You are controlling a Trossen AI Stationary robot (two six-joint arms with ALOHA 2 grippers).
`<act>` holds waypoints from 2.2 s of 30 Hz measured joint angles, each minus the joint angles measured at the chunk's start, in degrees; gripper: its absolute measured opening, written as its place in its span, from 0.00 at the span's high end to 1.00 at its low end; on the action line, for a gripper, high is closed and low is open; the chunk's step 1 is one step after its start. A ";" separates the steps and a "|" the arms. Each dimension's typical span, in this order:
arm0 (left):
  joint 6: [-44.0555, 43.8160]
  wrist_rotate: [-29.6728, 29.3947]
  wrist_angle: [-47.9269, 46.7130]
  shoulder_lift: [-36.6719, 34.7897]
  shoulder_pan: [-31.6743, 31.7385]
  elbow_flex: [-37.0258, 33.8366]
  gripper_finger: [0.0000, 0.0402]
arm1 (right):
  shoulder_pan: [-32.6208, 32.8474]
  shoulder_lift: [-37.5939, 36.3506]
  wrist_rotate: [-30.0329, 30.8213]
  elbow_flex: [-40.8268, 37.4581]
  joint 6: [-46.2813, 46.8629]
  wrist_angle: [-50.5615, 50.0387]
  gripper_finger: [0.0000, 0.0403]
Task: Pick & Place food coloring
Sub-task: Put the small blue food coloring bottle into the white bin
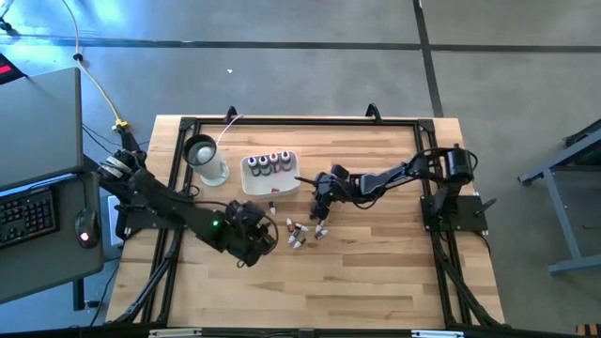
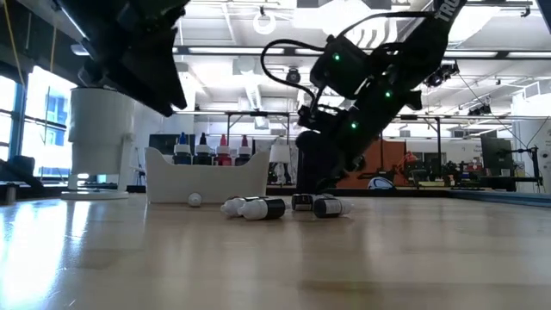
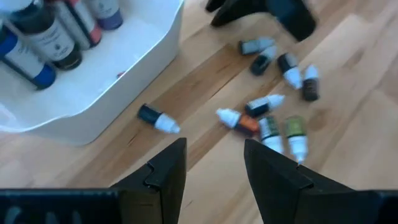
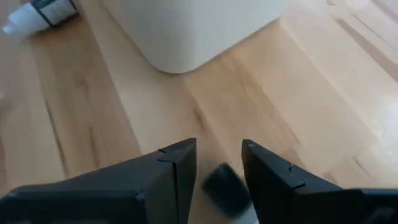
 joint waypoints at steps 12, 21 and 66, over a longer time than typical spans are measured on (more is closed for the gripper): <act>1.57 2.79 -1.02 0.00 1.28 -0.02 0.61 | 0.37 -1.05 -1.93 0.15 -13.73 -7.37 0.86; 1.55 3.10 -0.72 0.00 1.28 -0.02 0.61 | 1.72 -11.90 -9.97 8.49 -30.08 -23.77 0.77; 1.53 5.69 -0.52 0.00 1.28 -0.02 0.61 | 4.61 -24.42 -7.22 1.13 -22.87 -41.84 0.61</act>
